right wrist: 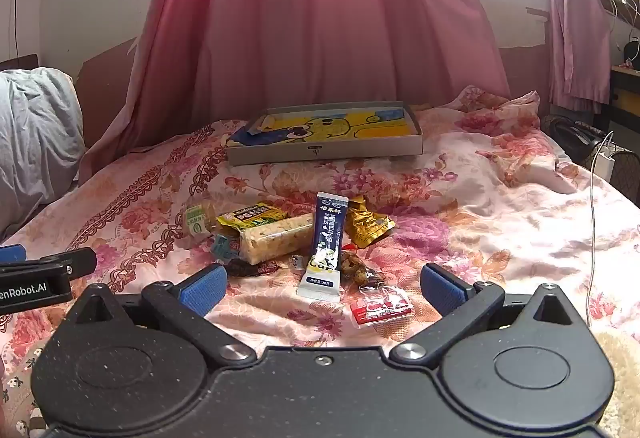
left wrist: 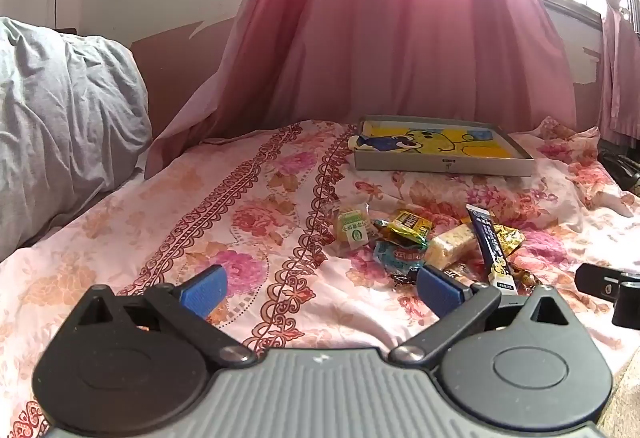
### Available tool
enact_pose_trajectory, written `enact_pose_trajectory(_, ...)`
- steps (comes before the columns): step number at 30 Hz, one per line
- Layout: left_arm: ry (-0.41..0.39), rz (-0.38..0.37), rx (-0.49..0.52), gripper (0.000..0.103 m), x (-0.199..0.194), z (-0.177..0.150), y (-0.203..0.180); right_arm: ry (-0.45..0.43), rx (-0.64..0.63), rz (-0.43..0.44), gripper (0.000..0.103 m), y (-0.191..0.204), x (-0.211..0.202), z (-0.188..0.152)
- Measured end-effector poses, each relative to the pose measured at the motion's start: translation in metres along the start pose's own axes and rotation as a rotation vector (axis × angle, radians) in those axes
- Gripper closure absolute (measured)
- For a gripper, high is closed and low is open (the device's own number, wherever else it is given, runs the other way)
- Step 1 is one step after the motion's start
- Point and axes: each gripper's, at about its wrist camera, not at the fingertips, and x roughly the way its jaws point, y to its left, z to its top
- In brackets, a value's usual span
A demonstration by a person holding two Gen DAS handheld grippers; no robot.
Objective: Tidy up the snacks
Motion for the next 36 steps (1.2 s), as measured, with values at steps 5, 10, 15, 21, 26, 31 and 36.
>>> enact_pose_trajectory(5,0.004,0.001,0.003,0.0,0.0007,-0.0015,0.0007,0.0,0.001,0.001,0.001,-0.0004,-0.0001,-0.0001)
enact_pose_trajectory(10,0.005,0.0,0.002,0.0,-0.0002,-0.0012,-0.0004,-0.001,0.001,0.0,0.001,-0.0008,-0.0003,-0.0002)
enact_pose_trajectory(15,0.003,0.002,-0.001,0.0,0.001,-0.0027,-0.0003,-0.001,0.003,0.001,0.001,-0.0014,-0.0002,-0.0003)
enact_pose_trajectory(21,0.014,-0.008,-0.007,0.0,0.0026,-0.0035,0.0012,-0.001,0.003,0.001,0.001,-0.0014,-0.0003,-0.0003)
enact_pose_trajectory(26,0.021,-0.013,-0.014,0.0,0.0026,-0.0042,0.0018,-0.001,0.004,0.002,0.001,-0.0014,-0.0006,0.0001)
enact_pose_trajectory(31,0.022,-0.013,-0.015,0.0,0.0029,-0.0037,0.0013,-0.002,0.005,0.003,0.001,-0.0015,-0.0012,0.0003)
enact_pose_trajectory(36,0.022,-0.013,-0.016,0.0,0.0027,-0.0037,0.0012,-0.003,0.006,0.003,0.001,-0.0016,-0.0016,0.0005)
